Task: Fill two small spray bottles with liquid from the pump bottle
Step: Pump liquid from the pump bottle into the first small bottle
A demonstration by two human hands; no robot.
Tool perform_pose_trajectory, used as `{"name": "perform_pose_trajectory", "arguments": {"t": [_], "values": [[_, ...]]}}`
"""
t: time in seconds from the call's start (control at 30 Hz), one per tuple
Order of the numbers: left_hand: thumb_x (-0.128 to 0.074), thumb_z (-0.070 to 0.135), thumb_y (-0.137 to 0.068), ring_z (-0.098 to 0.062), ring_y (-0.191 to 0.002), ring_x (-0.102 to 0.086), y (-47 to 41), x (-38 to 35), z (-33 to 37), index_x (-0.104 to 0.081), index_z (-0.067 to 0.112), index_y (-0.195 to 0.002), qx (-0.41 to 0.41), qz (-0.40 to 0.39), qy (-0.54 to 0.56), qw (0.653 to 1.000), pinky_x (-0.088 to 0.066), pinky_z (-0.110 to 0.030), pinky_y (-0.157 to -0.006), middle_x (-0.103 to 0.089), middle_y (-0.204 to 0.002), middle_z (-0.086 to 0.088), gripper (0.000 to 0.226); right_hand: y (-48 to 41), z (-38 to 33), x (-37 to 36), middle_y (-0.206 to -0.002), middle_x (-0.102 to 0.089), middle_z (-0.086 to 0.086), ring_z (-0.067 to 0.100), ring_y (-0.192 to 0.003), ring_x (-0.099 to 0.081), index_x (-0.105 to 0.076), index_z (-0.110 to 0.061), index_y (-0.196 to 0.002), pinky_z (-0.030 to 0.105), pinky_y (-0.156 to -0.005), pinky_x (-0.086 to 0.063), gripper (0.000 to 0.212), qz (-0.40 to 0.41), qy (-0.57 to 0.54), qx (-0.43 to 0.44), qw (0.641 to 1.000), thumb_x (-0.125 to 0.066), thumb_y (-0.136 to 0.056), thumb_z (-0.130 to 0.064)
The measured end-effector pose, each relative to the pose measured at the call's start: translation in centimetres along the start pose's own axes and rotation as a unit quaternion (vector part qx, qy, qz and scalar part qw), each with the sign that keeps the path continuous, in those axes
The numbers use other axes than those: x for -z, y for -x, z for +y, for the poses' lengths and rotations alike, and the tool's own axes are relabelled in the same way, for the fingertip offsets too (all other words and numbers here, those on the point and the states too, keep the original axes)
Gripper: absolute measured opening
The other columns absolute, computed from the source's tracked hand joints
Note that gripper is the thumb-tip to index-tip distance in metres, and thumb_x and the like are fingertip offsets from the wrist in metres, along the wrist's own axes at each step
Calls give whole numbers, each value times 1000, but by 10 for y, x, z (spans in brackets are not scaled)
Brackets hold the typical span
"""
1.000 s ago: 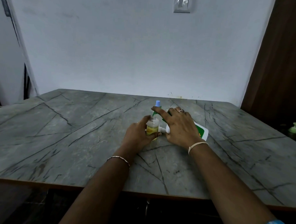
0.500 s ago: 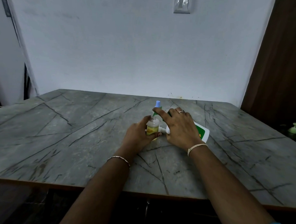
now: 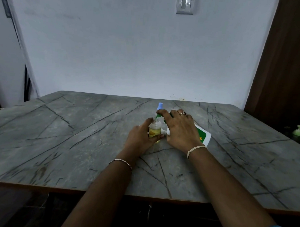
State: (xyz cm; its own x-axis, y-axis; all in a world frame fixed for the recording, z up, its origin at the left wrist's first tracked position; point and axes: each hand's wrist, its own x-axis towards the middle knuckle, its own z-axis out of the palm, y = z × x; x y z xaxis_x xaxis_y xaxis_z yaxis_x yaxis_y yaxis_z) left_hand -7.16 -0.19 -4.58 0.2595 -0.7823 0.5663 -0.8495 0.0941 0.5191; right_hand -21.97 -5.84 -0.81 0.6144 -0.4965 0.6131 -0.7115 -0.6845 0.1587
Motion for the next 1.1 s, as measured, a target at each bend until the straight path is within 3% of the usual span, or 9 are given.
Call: {"name": "perform_pose_trajectory", "arguments": {"t": [0.17, 0.37, 0.5, 0.63, 0.93, 1.1], "values": [[-74, 50, -74, -18, -99, -66, 0, 1, 1, -43, 25, -136, -3, 5, 3, 1000, -53, -30, -85, -67, -116, -3, 74, 1, 0, -2, -117, -57, 6, 27, -111, -49, -21, -35, -142, 43, -89, -42, 80, 8, 13, 5, 1000, -67, -76, -30], [-74, 50, -73, -18, -100, -65, 1, 2, 3, -43, 25, -136, 2, 5, -2, 1000, -53, -30, -85, -67, -117, -3, 75, 5, 2, 1, -117, -54, 9, 28, -111, -49, 1, -43, -148, 41, -85, -42, 92, 11, 37, 20, 999, -63, -83, -33], [-74, 49, -74, -17, -101, -65, 1, 3, 3, -42, 24, -137, 1, 2, 2, 1000, -52, -29, -86, -66, -119, -3, 75, 2, 1, 2, -126, -51, 8, 28, -119, -45, -10, -39, -147, 42, -93, -40, 82, -15, 27, 7, 1000, -63, -84, -35], [-75, 50, -72, -18, -99, -66, 0, 1, 2, -43, 26, -137, 8, 1, 9, 1000, -53, -33, -86, -68, -116, -2, 76, -1, -3, -1, -120, -55, 8, 29, -114, -48, -25, -34, -143, 42, -89, -41, 80, 4, 31, 1, 999, -69, -77, -33], [-75, 47, -73, -18, -100, -65, 2, 4, 6, -43, 23, -138, 11, 7, 9, 1000, -47, -23, -82, -66, -119, -3, 76, 4, 2, 2, -118, -55, 8, 29, -112, -48, -19, -37, -146, 42, -87, -41, 80, 7, 43, 17, 999, -65, -81, -33], [-75, 50, -72, -16, -98, -67, 2, 5, 6, -43, 25, -137, 18, -1, 24, 1000, -49, -24, -84, -67, -117, -3, 76, -2, -3, 3, -120, -55, 6, 28, -114, -47, -26, -33, -140, 43, -90, -39, 76, -3, 14, -3, 1000, -67, -76, -27]]}}
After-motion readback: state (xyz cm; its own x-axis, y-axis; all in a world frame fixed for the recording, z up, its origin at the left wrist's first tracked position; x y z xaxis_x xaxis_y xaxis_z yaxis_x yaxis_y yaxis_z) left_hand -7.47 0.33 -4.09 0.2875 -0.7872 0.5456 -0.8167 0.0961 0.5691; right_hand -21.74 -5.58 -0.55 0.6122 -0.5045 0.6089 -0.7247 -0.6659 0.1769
